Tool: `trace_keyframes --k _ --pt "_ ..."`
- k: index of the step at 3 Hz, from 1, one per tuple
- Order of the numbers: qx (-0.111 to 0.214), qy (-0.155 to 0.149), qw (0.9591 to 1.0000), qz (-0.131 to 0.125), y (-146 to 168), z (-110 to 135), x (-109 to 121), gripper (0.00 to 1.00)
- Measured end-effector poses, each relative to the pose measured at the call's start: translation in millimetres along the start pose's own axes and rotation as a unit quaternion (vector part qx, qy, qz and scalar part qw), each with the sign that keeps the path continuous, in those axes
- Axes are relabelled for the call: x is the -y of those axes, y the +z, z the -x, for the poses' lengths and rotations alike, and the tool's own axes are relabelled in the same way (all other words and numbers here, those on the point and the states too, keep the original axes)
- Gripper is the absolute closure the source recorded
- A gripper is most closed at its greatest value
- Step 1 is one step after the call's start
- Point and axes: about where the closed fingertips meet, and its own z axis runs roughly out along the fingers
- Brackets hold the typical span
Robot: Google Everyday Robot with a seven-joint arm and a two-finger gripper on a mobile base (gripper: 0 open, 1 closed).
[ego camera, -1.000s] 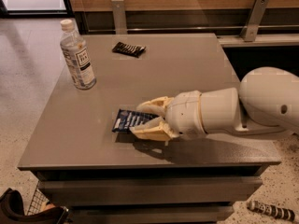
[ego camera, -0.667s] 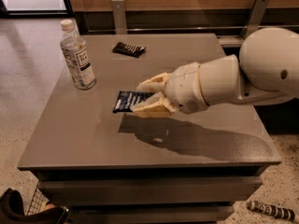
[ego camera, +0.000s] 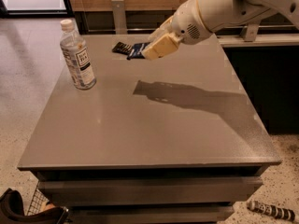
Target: Move rxbar blueberry near rxbar chocolate
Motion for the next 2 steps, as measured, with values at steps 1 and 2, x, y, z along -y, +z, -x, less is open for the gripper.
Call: trace_keyframes --k 1,2 --pt "0.039 0.028 0.9975 -0.052 -8.9 7.7 73.1 1.00" --pt "0.080 0.044 0.9910 -0.098 -12.8 4.5 120.1 1.00"
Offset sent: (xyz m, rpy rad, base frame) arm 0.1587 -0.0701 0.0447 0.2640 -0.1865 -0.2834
